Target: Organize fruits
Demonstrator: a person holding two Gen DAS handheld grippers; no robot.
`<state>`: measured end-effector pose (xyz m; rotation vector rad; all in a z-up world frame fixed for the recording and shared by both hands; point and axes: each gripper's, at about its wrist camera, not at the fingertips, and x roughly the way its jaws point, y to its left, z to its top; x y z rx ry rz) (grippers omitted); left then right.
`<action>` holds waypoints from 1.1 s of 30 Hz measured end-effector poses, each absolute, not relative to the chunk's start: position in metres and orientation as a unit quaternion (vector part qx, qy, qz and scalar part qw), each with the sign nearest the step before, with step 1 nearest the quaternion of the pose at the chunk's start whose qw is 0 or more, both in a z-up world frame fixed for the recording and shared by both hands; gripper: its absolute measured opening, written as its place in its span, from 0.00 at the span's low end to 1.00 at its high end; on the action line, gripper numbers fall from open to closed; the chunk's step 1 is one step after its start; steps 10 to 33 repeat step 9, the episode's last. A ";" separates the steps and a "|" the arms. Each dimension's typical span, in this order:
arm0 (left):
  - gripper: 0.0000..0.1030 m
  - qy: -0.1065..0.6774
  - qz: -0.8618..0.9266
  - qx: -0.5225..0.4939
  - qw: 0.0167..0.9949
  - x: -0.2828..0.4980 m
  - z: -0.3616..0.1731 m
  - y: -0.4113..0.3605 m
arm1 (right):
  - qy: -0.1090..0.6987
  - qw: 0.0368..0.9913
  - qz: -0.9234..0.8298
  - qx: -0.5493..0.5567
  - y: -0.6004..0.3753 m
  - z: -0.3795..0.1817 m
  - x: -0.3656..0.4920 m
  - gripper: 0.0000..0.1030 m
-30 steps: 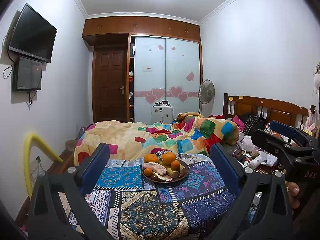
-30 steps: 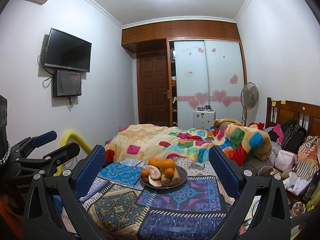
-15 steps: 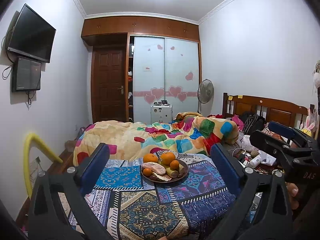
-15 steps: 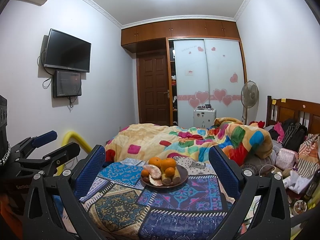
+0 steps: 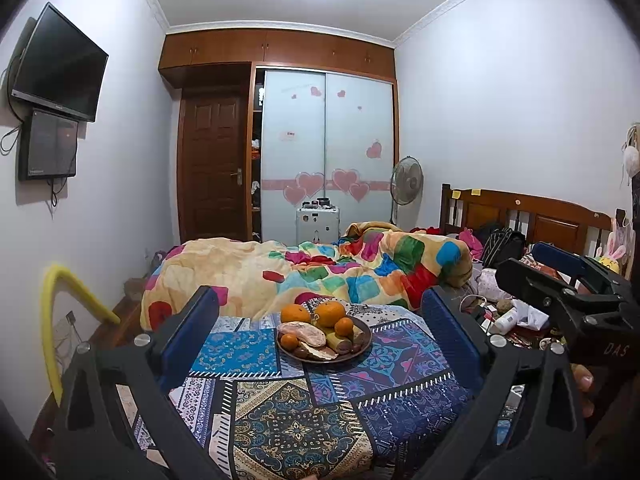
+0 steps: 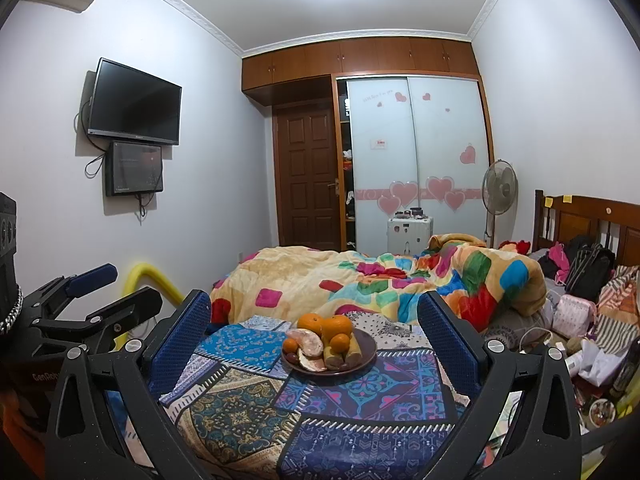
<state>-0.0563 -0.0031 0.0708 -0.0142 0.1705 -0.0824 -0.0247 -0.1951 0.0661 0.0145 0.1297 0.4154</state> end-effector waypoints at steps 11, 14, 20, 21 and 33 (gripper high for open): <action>0.99 0.088 -0.042 -0.009 0.995 -0.054 0.069 -0.001 | 0.071 0.976 0.206 0.007 -0.195 0.062 -0.022 1.00; 0.99 0.088 -0.042 -0.009 0.995 -0.054 0.069 -0.001 | 0.071 0.976 0.206 0.007 -0.195 0.062 -0.022 1.00; 0.99 0.088 -0.042 -0.009 0.995 -0.054 0.069 -0.001 | 0.071 0.976 0.206 0.007 -0.195 0.062 -0.022 1.00; 0.99 0.088 -0.042 -0.009 0.995 -0.054 0.069 -0.001 | 0.071 0.976 0.206 0.007 -0.195 0.062 -0.022 1.00; 0.99 0.088 -0.042 -0.009 0.995 -0.054 0.069 -0.001 | 0.071 0.976 0.206 0.007 -0.195 0.062 -0.022 1.00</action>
